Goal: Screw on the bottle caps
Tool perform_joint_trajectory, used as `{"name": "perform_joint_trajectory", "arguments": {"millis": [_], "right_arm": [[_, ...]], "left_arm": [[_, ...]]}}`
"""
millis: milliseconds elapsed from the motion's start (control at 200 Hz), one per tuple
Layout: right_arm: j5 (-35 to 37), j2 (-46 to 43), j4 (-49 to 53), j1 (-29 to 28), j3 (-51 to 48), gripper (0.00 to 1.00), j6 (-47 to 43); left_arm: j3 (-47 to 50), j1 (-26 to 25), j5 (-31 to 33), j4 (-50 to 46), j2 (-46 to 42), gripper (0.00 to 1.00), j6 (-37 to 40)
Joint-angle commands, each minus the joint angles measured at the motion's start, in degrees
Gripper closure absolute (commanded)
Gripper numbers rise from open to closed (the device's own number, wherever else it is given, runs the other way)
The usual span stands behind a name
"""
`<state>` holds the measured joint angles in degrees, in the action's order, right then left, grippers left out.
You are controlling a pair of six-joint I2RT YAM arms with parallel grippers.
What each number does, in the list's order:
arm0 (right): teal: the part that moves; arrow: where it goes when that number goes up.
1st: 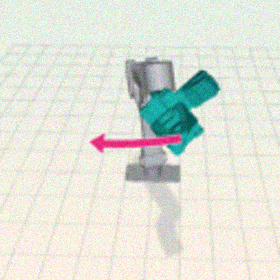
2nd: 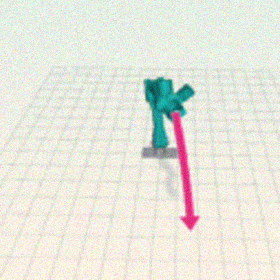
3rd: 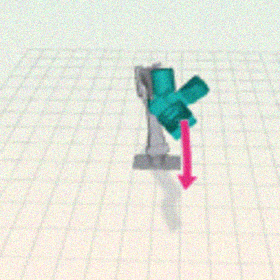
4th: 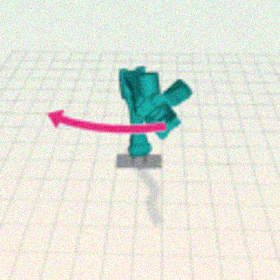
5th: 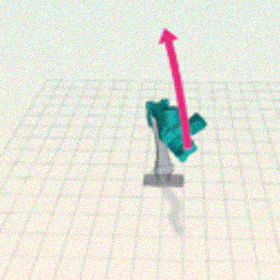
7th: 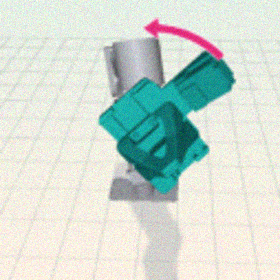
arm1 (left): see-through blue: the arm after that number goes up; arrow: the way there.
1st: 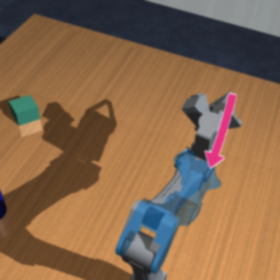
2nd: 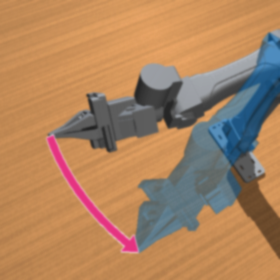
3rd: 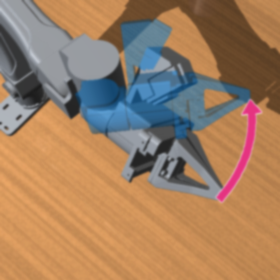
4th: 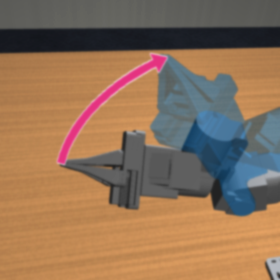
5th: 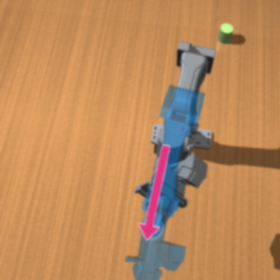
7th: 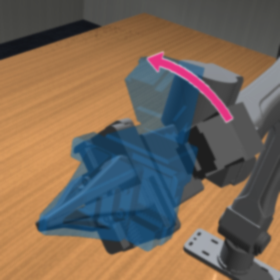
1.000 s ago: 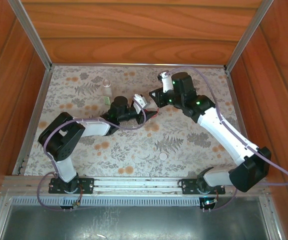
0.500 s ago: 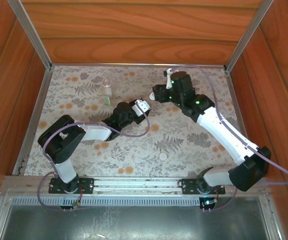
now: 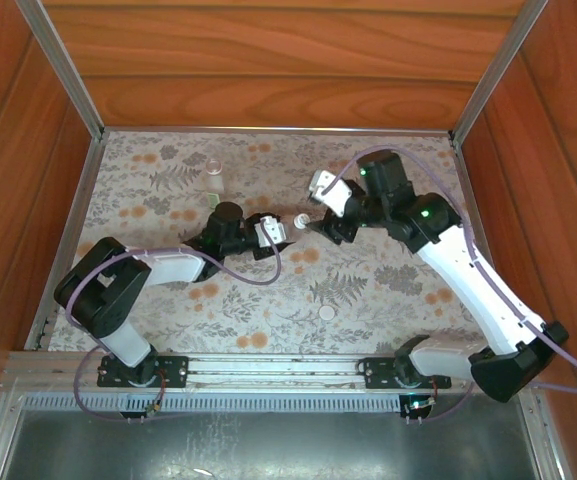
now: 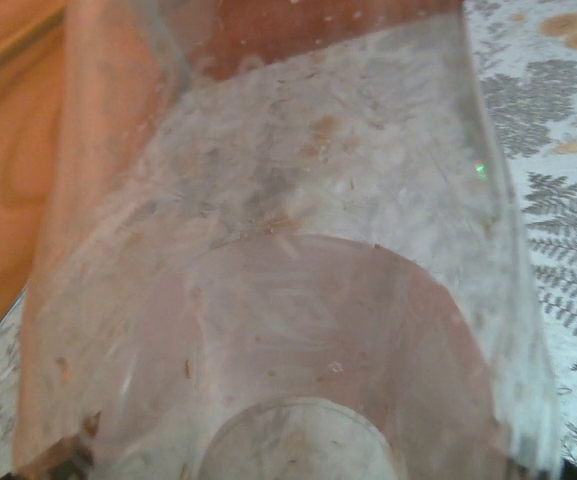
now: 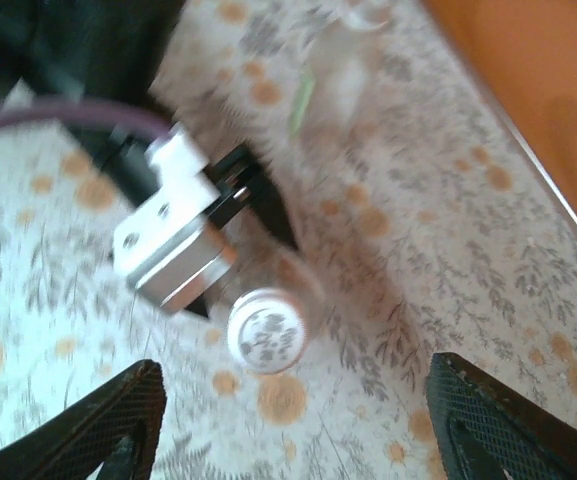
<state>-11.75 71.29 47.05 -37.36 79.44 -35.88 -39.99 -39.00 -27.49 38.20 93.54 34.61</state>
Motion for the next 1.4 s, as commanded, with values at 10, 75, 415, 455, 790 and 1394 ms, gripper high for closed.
{"name": "perform_joint_trajectory", "arguments": {"millis": [10,75,415,455,790,1394], "right_arm": [[2.14,2.55,7.98,-2.51,3.10,0.28,-13.55],[1.69,3.69,8.32,-2.98,3.84,0.31,-14.48],[0.82,8.59,9.20,-3.52,5.68,0.53,-15.71],[0.71,9.00,9.37,-3.63,5.96,0.54,-15.60],[-1.78,11.05,10.41,-3.91,6.61,0.57,-15.64],[-2.55,11.00,5.94,-3.86,5.65,1.00,-2.47]], "left_arm": [[-0.43,0.41,-6.93,-4.06,-1.53,0.44,5.23],[-0.74,0.42,-8.12,-4.39,-1.54,0.44,5.75],[-0.67,0.40,-9.16,-4.83,-3.01,0.44,5.79],[-0.58,0.38,-9.33,-4.88,-3.09,0.45,5.66],[-0.50,0.38,-9.68,-4.87,-3.18,0.44,4.96],[-1.97,0.35,-2.13,-4.88,-2.15,0.44,5.24]]}}
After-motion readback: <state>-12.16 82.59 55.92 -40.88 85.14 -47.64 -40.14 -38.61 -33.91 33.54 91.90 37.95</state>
